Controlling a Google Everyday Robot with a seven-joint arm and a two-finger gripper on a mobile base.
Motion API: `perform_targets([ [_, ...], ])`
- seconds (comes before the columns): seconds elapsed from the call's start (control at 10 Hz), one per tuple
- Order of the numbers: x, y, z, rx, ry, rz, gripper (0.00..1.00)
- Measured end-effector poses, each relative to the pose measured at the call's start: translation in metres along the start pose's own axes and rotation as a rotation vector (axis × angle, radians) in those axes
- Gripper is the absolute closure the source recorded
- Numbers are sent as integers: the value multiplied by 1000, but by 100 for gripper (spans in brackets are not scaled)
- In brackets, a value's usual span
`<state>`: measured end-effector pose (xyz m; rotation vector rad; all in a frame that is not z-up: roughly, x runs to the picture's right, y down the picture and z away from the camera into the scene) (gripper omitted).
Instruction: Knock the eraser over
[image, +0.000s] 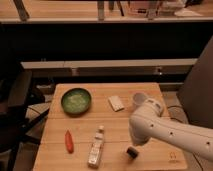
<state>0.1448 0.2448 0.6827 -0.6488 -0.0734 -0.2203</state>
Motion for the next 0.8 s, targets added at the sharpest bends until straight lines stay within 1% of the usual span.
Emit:
perform_targets([
  [0.3,1,1,6,-2,-13,-11,99],
  [0.8,0,8,9,-5,-30,-33,99],
])
